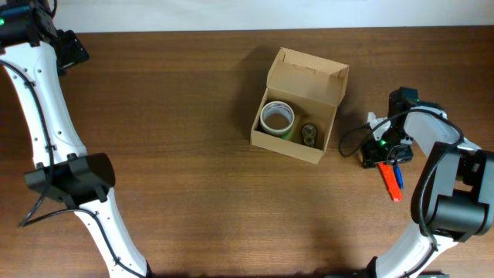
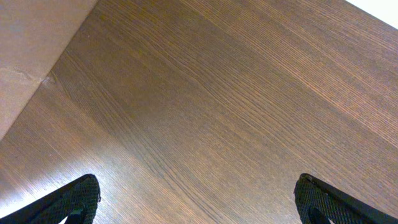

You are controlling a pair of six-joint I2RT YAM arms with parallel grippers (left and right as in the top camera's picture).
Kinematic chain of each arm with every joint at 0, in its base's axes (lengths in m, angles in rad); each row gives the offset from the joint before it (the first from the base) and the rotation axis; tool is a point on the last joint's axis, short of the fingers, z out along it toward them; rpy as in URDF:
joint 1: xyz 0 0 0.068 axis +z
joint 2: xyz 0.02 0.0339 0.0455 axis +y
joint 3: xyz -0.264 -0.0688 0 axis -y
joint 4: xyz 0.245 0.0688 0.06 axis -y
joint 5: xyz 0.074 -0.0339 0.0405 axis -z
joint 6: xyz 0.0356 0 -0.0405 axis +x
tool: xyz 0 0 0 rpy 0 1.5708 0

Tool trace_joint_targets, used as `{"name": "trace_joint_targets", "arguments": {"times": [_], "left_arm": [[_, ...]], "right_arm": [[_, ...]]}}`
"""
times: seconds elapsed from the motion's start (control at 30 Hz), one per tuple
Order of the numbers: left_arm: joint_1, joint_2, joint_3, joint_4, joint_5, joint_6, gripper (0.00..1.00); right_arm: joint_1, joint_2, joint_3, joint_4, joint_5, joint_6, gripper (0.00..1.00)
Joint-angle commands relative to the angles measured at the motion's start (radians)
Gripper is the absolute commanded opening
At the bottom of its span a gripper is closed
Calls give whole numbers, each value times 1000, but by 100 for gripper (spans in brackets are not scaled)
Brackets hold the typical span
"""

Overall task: Pack container
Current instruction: 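Lower the right gripper and grasp the red box cutter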

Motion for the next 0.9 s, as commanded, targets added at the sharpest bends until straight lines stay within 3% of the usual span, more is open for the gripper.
{"name": "trace_joint_targets", "arguments": {"times": [0.0,0.1,0.37,0.5,0.87], "left_arm": [[5,5,-4,1,5,8,100],[5,5,-4,1,5,8,100],[5,5,-4,1,5,8,100],[5,5,-4,1,5,8,100],[5,5,-4,1,5,8,100]], "right_arm": [[14,55,-8,37,-54,47,59],[14,55,-7,43,-54,47,54],[12,55,-8,20,-35,46,64],[7,55,-8,-6,34,45,65],[-65,55,-8,-78,-44,-6,66]]}}
